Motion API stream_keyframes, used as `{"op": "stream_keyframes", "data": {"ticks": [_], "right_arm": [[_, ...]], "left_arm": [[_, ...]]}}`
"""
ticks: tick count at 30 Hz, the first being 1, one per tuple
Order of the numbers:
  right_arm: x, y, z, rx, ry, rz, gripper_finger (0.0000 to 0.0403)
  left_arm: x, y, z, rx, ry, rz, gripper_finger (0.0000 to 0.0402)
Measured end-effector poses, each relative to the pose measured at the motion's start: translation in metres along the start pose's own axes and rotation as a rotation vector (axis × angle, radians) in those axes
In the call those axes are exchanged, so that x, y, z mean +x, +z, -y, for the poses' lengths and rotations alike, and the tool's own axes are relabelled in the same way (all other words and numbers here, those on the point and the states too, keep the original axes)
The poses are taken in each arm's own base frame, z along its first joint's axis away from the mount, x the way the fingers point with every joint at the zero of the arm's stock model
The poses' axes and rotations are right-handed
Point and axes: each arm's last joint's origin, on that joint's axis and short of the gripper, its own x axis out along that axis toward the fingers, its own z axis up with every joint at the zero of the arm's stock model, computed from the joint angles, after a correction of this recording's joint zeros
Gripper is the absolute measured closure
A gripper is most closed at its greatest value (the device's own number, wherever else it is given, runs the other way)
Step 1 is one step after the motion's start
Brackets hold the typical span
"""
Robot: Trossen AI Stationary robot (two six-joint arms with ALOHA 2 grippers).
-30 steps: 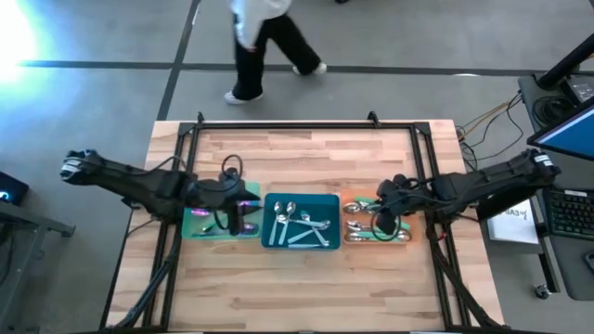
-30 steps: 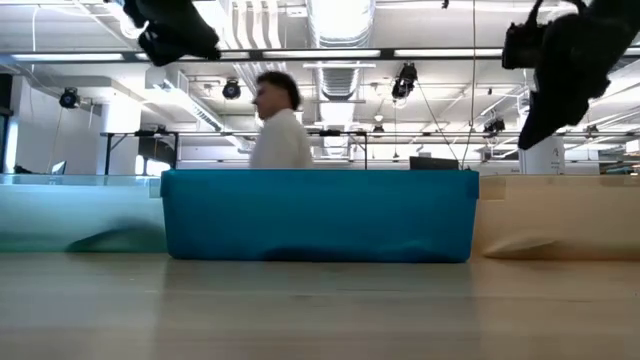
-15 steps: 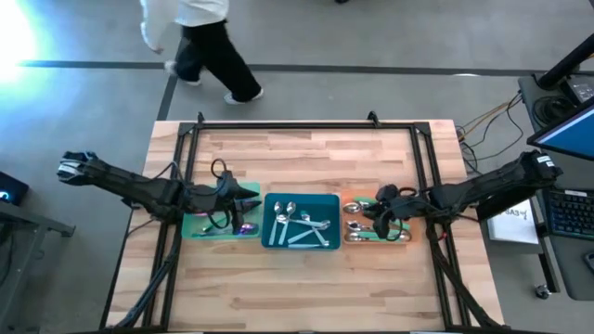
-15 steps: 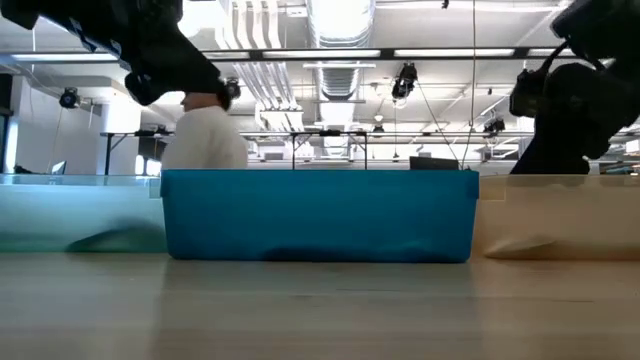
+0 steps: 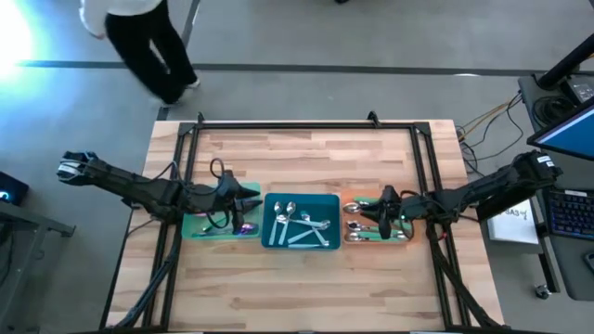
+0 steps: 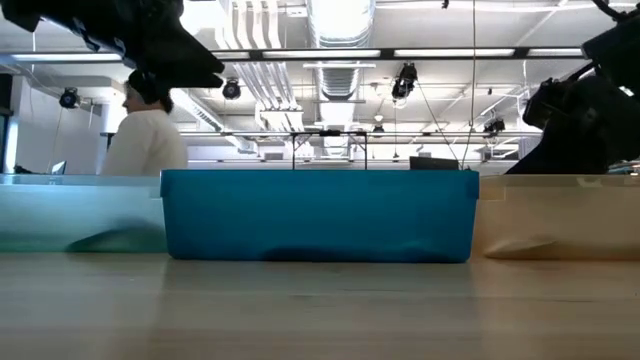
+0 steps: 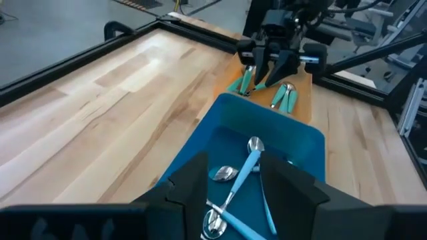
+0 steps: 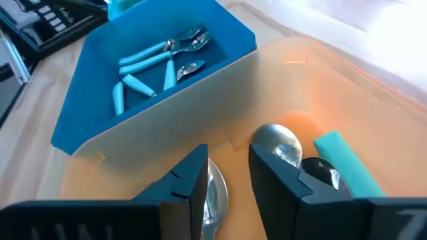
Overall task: Sort silverware by color (type)
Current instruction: Return to Home Position
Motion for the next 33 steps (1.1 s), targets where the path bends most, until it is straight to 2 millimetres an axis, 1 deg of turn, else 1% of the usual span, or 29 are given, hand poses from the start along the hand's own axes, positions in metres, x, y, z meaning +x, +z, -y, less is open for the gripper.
{"op": "stream_keyframes", "data": {"ticks": [6, 10, 19, 25, 33], "right_arm": [[0.000, -0.001, 0.001, -0.081, 0.002, 0.006, 0.0305], [0.000, 0.000, 0.003, -0.111, -0.072, 0.045, 0.0304], [-0.001, 0.000, 0.004, -0.115, -0.089, 0.049, 0.0305], [-0.002, 0.000, 0.004, -0.115, -0.087, 0.048, 0.0299], [-0.017, 0.019, -0.003, -0.040, 0.017, 0.229, 0.0305]], "left_arm": [[0.000, 0.002, 0.000, 0.010, 0.010, 0.017, 0.0281], [0.000, 0.003, 0.001, 0.007, 0.007, 0.024, 0.0281], [0.000, 0.006, 0.002, 0.003, 0.000, 0.049, 0.0281], [0.000, 0.007, 0.002, -0.001, -0.002, 0.061, 0.0281], [0.000, 0.007, 0.002, -0.002, -0.003, 0.062, 0.0281]]}}
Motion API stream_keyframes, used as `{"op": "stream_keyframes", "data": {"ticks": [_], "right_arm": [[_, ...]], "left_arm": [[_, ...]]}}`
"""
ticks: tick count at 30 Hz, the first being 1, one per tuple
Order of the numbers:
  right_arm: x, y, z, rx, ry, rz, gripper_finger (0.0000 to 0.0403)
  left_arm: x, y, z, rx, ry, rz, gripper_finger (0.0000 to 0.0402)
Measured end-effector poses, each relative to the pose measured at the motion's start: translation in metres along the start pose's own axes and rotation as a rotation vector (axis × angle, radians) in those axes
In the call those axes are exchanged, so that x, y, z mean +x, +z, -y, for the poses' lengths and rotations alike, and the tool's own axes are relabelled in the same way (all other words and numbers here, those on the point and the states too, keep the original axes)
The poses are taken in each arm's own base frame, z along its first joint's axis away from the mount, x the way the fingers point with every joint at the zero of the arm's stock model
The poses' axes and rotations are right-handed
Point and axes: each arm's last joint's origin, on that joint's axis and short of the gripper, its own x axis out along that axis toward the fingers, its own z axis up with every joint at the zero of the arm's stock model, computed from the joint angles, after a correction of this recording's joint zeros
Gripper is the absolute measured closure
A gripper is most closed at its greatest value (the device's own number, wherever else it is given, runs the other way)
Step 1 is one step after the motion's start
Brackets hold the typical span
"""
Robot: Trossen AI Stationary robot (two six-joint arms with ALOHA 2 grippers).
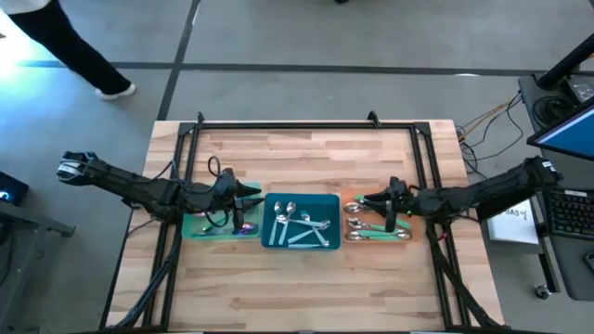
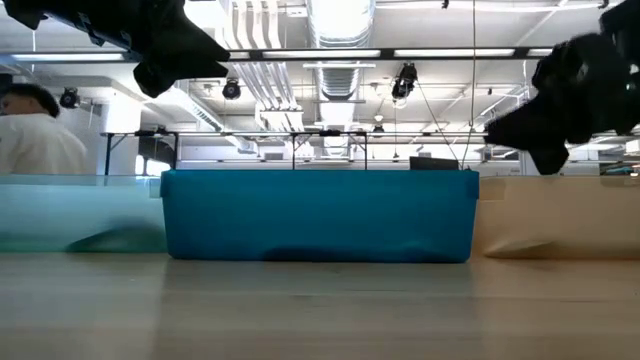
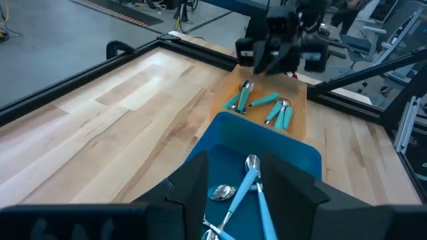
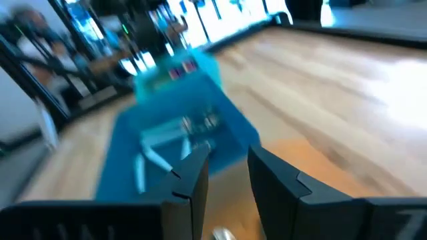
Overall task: Sort silverware by color (type)
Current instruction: Return to Home Position
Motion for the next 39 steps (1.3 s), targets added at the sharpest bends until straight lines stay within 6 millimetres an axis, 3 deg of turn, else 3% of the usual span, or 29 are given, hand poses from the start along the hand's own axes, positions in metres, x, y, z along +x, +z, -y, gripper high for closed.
{"op": "stream_keyframes", "data": {"ticks": [11, 21, 30, 39], "right_arm": [[-0.026, 0.032, -0.004, 0.132, 0.140, 0.289, 0.0309], [-0.046, 0.048, -0.001, 0.213, 0.218, 0.470, 0.0310], [-0.051, 0.058, 0.011, 0.229, 0.115, 0.605, 0.0310], [-0.051, 0.065, 0.033, 0.200, -0.125, 0.711, 0.0310]], "left_arm": [[0.000, 0.000, 0.000, 0.001, 0.000, -0.001, 0.0281], [0.000, 0.000, 0.000, 0.013, 0.000, -0.002, 0.0281], [0.000, 0.000, 0.000, 0.033, 0.001, -0.003, 0.0281], [0.000, 0.000, 0.000, 0.046, 0.002, -0.003, 0.0281]]}}
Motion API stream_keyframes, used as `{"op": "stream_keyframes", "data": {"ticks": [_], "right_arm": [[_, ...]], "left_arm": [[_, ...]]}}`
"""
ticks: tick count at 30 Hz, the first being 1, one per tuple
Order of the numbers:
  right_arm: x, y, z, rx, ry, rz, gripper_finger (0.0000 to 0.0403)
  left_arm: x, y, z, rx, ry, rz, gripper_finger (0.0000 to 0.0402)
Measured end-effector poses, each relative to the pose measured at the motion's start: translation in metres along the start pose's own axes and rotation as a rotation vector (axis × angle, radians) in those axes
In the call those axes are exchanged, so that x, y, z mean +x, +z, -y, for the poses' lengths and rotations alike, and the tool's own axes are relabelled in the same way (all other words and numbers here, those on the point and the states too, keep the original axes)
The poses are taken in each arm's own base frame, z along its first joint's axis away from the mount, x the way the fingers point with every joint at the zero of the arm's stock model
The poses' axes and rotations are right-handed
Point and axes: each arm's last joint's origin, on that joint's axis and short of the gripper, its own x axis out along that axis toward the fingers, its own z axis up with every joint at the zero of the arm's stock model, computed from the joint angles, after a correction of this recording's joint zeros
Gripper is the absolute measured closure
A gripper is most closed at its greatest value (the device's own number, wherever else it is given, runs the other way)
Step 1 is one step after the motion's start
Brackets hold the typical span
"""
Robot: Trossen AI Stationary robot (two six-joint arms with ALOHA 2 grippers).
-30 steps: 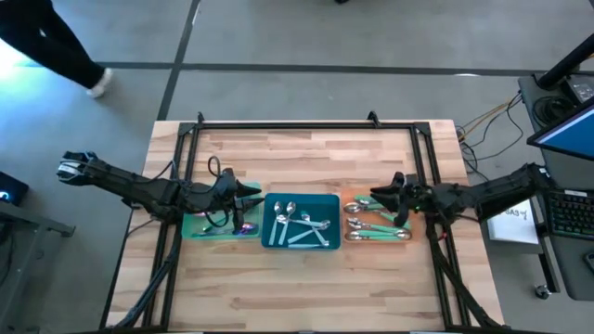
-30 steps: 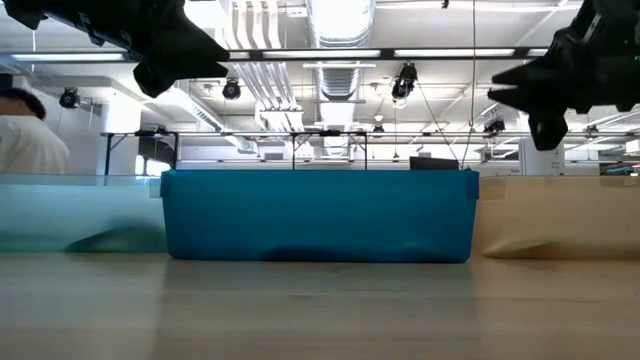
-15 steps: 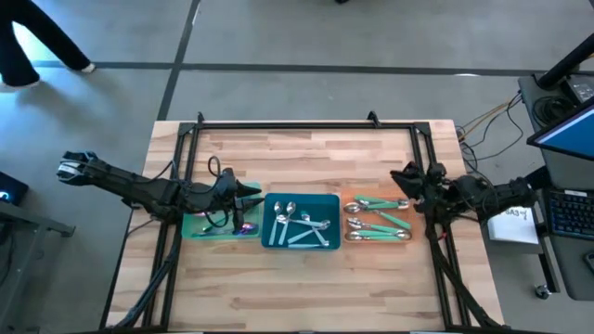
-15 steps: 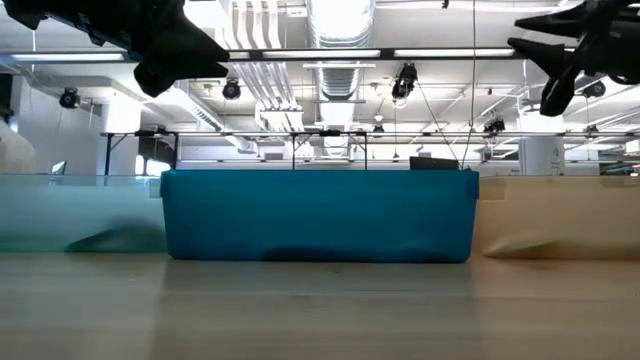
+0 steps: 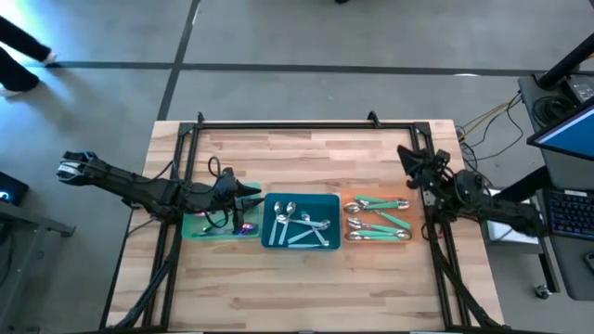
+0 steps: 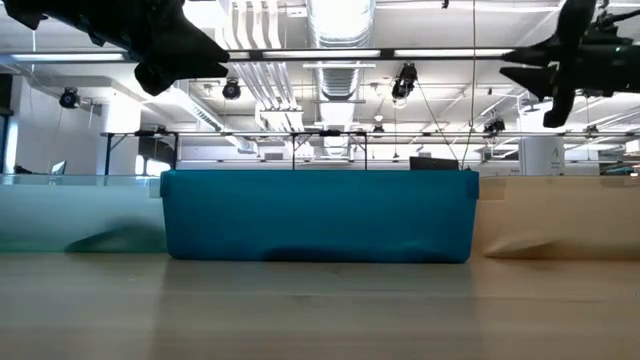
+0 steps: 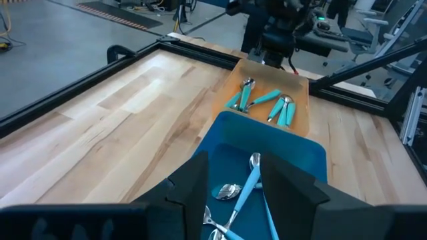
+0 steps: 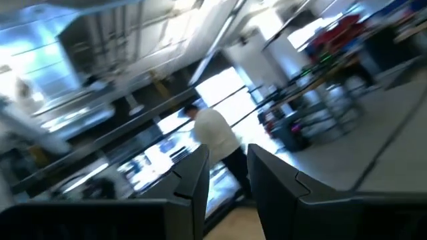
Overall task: Sort silverware by color (type)
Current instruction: Return to Home Position
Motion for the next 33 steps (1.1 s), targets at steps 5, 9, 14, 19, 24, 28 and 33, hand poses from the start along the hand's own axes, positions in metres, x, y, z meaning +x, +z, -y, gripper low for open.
{"op": "stream_keyframes", "data": {"ticks": [5, 9, 14, 19, 24, 28, 33], "right_arm": [[0.003, 0.009, 0.014, -0.068, -0.144, 0.104, 0.0310], [0.004, 0.015, 0.024, -0.115, -0.244, 0.175, 0.0310], [0.004, 0.019, 0.029, -0.145, -0.306, 0.211, 0.0310], [0.005, 0.017, 0.031, -0.152, -0.323, 0.198, 0.0310], [0.006, 0.016, 0.032, -0.155, -0.331, 0.184, 0.0310], [0.006, 0.016, 0.032, -0.156, -0.332, 0.182, 0.0310], [0.006, 0.016, 0.032, -0.156, -0.332, 0.182, 0.0310]], "left_arm": [[0.000, 0.000, 0.000, 0.008, 0.000, 0.000, 0.0281], [0.000, 0.000, 0.000, 0.008, 0.001, 0.001, 0.0281], [0.000, 0.000, 0.000, 0.059, 0.008, 0.005, 0.0281], [0.000, 0.001, 0.000, 0.101, 0.016, 0.010, 0.0281], [0.001, 0.000, 0.000, 0.157, 0.018, 0.005, 0.0281], [0.005, -0.004, 0.001, 0.180, 0.023, -0.015, 0.0281], [0.013, -0.012, 0.002, 0.193, 0.037, -0.067, 0.0281]]}}
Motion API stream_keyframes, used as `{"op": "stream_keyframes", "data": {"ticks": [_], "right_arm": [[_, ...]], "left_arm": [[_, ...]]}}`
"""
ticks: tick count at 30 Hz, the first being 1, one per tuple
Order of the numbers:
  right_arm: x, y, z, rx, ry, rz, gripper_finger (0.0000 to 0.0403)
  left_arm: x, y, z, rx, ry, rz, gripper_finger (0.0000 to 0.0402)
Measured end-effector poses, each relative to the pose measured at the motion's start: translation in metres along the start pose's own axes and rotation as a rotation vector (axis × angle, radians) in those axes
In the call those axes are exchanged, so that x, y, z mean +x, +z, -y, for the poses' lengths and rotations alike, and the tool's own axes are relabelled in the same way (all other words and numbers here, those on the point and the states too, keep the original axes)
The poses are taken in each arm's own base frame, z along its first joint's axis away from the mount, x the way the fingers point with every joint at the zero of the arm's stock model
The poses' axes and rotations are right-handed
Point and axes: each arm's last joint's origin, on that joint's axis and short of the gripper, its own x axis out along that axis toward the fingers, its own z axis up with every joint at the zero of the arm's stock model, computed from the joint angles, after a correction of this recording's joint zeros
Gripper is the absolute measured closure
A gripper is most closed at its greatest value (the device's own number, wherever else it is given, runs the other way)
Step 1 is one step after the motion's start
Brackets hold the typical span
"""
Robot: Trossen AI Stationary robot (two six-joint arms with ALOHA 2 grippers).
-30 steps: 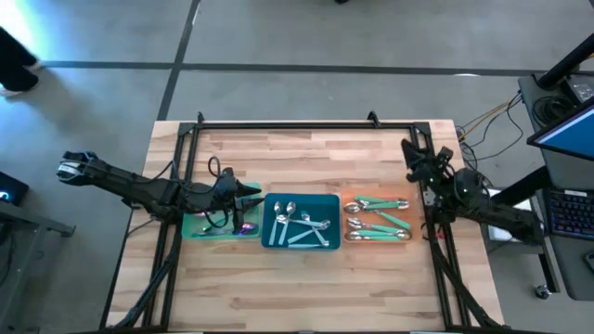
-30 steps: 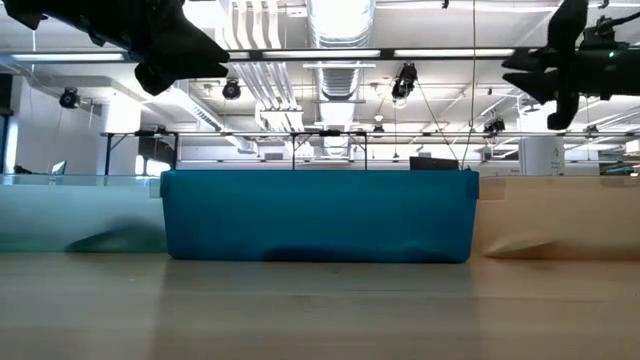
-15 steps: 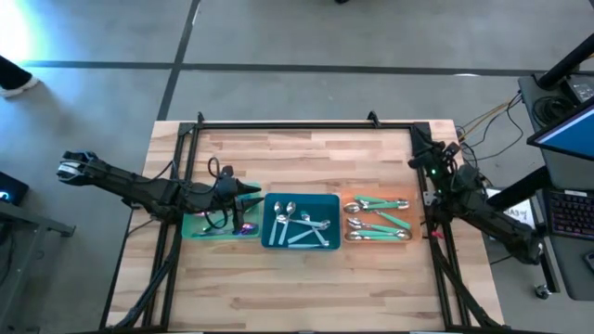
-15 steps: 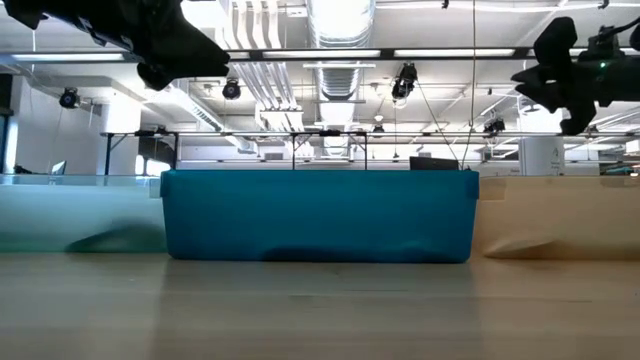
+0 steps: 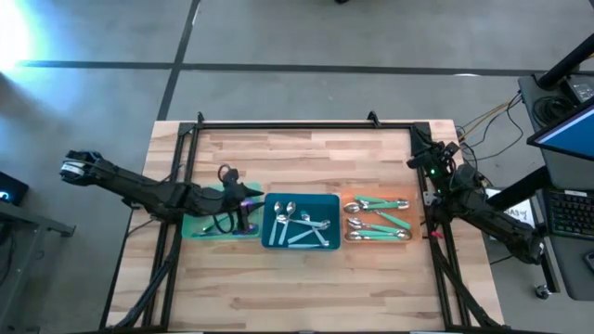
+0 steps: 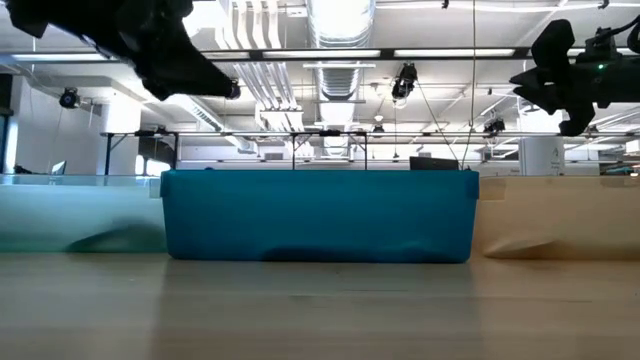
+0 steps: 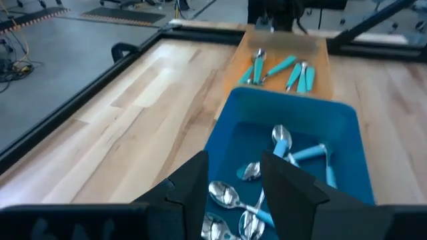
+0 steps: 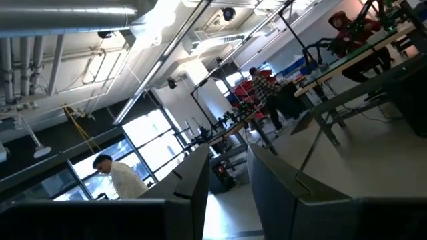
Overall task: Sort silverware by color (type)
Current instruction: Return to Home Position
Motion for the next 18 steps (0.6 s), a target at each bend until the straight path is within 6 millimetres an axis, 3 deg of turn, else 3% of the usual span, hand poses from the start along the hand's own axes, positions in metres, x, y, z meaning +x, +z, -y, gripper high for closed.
{"op": "stream_keyframes", "data": {"ticks": [4, 10, 18], "right_arm": [[0.000, 0.000, 0.000, 0.000, 0.000, 0.000, 0.0310], [0.000, 0.000, 0.000, 0.000, 0.000, 0.000, 0.0310], [0.000, 0.000, 0.000, 0.000, 0.000, 0.000, 0.0310]], "left_arm": [[0.001, -0.017, -0.003, 0.023, 0.010, -0.041, 0.0281], [-0.015, -0.035, -0.019, 0.015, 0.018, -0.002, 0.0281], [-0.039, -0.043, -0.034, -0.047, -0.006, 0.148, 0.0281]]}}
